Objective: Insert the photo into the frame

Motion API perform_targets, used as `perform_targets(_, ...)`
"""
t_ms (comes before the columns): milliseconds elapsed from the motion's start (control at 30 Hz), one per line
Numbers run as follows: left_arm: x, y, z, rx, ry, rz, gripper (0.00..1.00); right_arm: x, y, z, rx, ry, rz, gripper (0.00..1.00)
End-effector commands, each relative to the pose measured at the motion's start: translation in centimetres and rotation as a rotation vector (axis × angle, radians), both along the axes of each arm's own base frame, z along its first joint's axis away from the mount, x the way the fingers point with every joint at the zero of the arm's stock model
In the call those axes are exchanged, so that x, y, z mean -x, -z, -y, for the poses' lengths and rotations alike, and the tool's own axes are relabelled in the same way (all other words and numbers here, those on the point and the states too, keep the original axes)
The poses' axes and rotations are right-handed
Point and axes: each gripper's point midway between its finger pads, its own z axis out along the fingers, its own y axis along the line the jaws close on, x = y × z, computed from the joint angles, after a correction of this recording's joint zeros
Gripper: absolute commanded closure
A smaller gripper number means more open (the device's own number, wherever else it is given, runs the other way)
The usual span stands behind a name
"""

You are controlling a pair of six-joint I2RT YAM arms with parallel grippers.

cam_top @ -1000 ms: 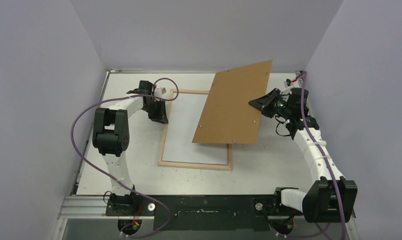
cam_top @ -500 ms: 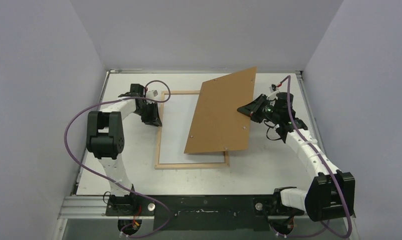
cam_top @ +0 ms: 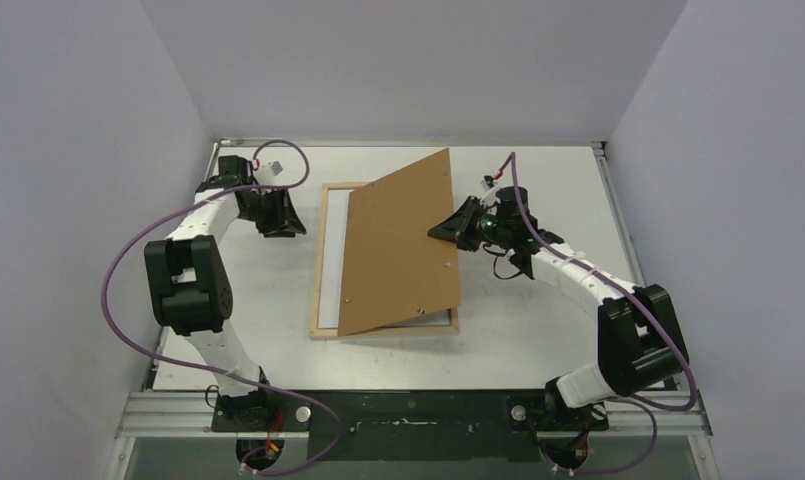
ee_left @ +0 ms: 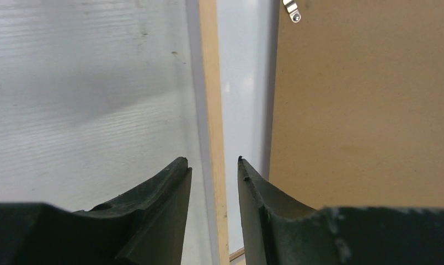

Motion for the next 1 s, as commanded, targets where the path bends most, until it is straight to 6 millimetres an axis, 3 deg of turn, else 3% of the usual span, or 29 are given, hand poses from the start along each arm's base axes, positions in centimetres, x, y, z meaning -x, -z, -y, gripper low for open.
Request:
perform_targets(0,-0.3,-1.3,-1.9,0.008,-0.018,0.035,0.67,-2.7,-5.9,-2.5,-0.118,-0.041,0.198,0.95)
perform_targets(467,1.2,3.1,-1.6,0.007,-0.016,-0.033,0.79,-3.7,-5.2,-5.2,-0.148,-0.088,0.201,0.95)
perform_targets(967,1.2,4.2,-0.4,0.012,-0.007,-0.042,0.83,-3.5,-3.5,-5.8,-0.141,-0.094,0.169,0.95)
